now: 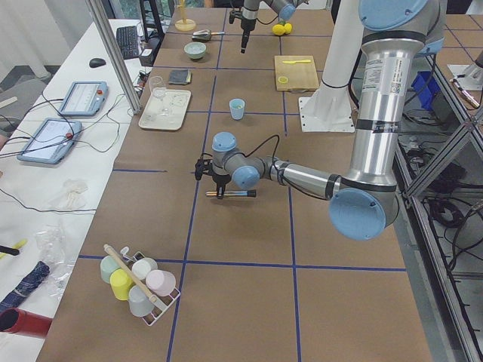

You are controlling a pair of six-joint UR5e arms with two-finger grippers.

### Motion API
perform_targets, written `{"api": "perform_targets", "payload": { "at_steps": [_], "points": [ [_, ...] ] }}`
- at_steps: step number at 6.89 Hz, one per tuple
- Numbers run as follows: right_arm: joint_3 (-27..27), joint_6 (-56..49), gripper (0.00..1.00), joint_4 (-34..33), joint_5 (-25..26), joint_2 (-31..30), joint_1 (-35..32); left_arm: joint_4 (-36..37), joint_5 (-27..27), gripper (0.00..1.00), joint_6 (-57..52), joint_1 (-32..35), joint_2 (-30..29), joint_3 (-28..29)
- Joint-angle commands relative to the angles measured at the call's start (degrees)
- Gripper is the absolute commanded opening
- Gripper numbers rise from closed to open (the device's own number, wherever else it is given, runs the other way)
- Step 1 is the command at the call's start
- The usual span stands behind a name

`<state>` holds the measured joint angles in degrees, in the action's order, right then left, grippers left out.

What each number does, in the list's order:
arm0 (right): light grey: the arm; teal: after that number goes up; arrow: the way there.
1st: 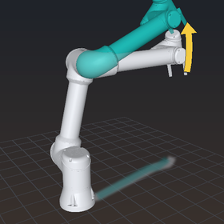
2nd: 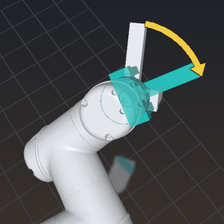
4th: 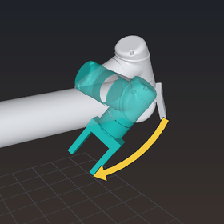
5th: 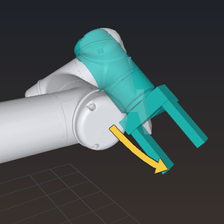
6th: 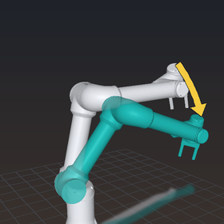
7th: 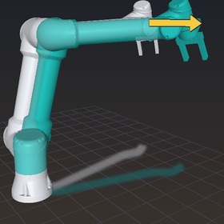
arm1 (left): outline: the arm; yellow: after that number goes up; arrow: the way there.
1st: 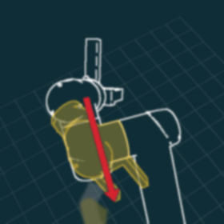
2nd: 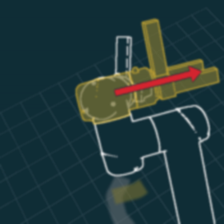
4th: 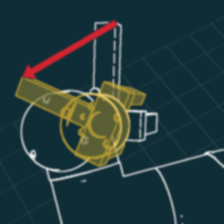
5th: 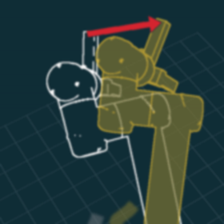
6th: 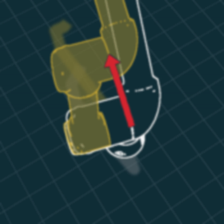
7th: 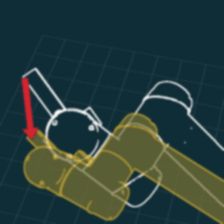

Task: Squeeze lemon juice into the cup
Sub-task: 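Lower the metal rod onto the table and release it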

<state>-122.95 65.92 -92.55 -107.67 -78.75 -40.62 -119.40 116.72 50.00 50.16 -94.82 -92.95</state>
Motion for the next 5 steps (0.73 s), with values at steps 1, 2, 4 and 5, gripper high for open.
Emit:
{"api": "perform_targets", "payload": {
  "at_steps": [1, 2, 4, 5],
  "points": [
    [0.17, 0.0, 1.0, 0.09, 0.0, 0.09, 0.1, -0.31, 0.0, 0.0, -0.61, -0.15, -0.1, 1.19],
    [0.08, 0.0, 1.0, 0.09, 0.0, 0.0, 0.1, -0.22, 0.0, 0.0, -0.6, -0.23, -0.89, 1.46],
    [0.17, 0.0, 1.0, 0.0, -0.09, 0.0, 0.1, -0.22, 0.0, 0.0, -0.61, -0.58, -1.42, 2.42],
    [0.08, 0.0, 1.0, 0.0, -0.09, 0.0, 0.1, -0.22, 0.0, 0.23, -0.69, -0.59, -1.6, 2.51]
  ]
}}
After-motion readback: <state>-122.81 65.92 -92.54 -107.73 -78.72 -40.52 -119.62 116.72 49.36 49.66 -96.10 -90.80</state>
